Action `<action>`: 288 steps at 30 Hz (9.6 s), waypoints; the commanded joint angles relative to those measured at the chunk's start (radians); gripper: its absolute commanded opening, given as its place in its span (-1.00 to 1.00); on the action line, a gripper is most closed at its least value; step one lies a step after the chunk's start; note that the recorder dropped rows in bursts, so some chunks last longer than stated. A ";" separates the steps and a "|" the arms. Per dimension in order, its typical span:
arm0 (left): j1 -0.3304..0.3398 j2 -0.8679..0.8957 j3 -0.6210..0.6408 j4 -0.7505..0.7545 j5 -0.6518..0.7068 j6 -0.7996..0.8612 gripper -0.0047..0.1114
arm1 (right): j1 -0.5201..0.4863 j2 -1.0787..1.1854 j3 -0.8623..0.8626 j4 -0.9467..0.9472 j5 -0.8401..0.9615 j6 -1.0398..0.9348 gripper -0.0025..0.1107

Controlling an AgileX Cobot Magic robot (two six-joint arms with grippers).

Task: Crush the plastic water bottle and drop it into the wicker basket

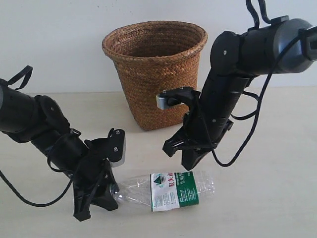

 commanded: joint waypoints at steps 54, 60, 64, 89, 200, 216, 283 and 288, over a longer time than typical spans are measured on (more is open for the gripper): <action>0.004 -0.033 0.007 0.039 0.028 -0.047 -0.84 | -0.033 -0.280 0.006 -0.237 0.097 -0.021 -0.96; 0.004 -0.123 0.007 0.037 0.085 -0.047 -0.84 | -0.263 -0.368 0.006 -0.209 0.098 0.017 -0.96; 0.004 -0.187 0.003 0.028 0.118 -0.043 -0.84 | -0.378 -0.388 0.028 -0.148 0.105 0.005 -0.96; 0.004 -0.223 -0.445 0.183 -0.490 -0.371 0.22 | -0.430 -0.386 0.228 0.003 -0.159 -0.106 -0.96; 0.173 -1.999 0.766 0.604 -0.300 -1.649 -0.84 | -0.552 -1.945 1.287 -0.232 -0.816 0.348 -0.96; 0.173 -1.999 0.993 0.590 -0.541 -1.664 -0.84 | -0.552 -1.945 1.331 -0.215 -0.836 0.410 -0.96; 0.277 -1.999 1.055 0.641 -0.382 -1.677 -0.84 | -0.552 -1.945 1.334 -0.232 -0.798 0.374 -0.96; 0.277 -1.999 1.055 0.641 -0.382 -1.677 -0.84 | -0.552 -1.945 1.407 -0.246 -0.792 0.374 -0.96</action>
